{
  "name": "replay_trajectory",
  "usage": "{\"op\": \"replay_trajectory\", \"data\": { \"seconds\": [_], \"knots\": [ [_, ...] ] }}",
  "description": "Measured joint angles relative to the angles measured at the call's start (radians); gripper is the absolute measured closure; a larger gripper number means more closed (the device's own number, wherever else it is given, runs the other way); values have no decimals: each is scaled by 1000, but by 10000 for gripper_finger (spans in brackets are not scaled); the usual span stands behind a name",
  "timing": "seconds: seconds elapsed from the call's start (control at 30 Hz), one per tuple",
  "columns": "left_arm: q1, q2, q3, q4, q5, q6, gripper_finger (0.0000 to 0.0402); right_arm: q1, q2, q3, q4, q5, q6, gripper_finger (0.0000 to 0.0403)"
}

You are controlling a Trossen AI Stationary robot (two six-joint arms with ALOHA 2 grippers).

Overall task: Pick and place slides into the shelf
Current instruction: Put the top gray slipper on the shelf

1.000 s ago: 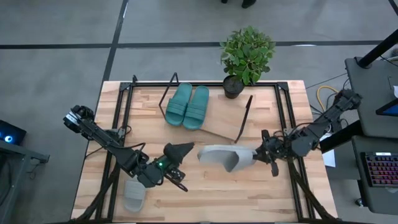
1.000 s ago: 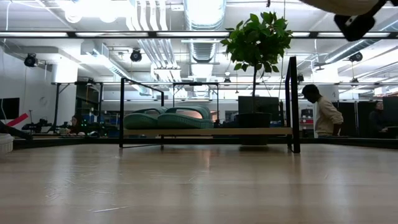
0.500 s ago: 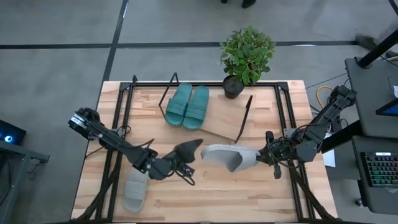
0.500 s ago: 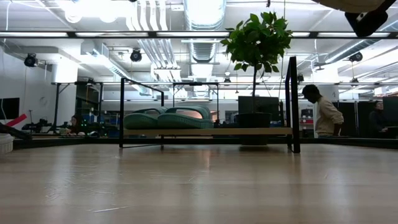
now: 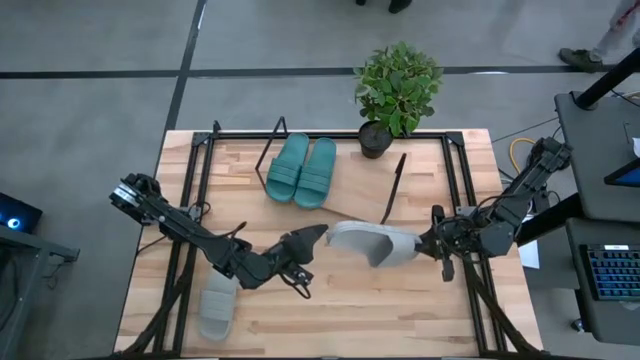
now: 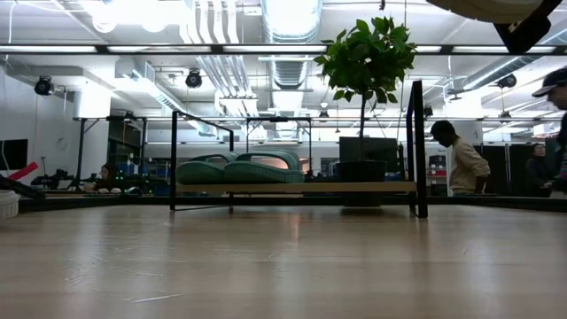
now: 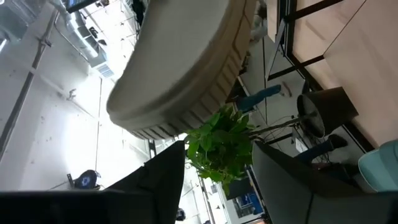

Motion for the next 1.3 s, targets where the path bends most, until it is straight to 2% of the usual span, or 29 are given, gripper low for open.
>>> {"op": "replay_trajectory", "data": {
  "seconds": [0.33,0.57,0.83,1.1,1.3],
  "knots": [
    [2,14,-5,23,14,134,229,1,-29,10,-87,40,29,379],
    [2,-3,-1,249,107,360,229,0,-77,11,-107,47,34,381],
    [28,-2,-4,234,130,375,229,0,-98,11,-118,45,34,381],
    [68,-2,-5,228,226,401,229,1,-99,11,-119,46,34,381],
    [94,7,-5,210,194,401,229,1,-106,11,-123,47,34,381]
  ]
}}
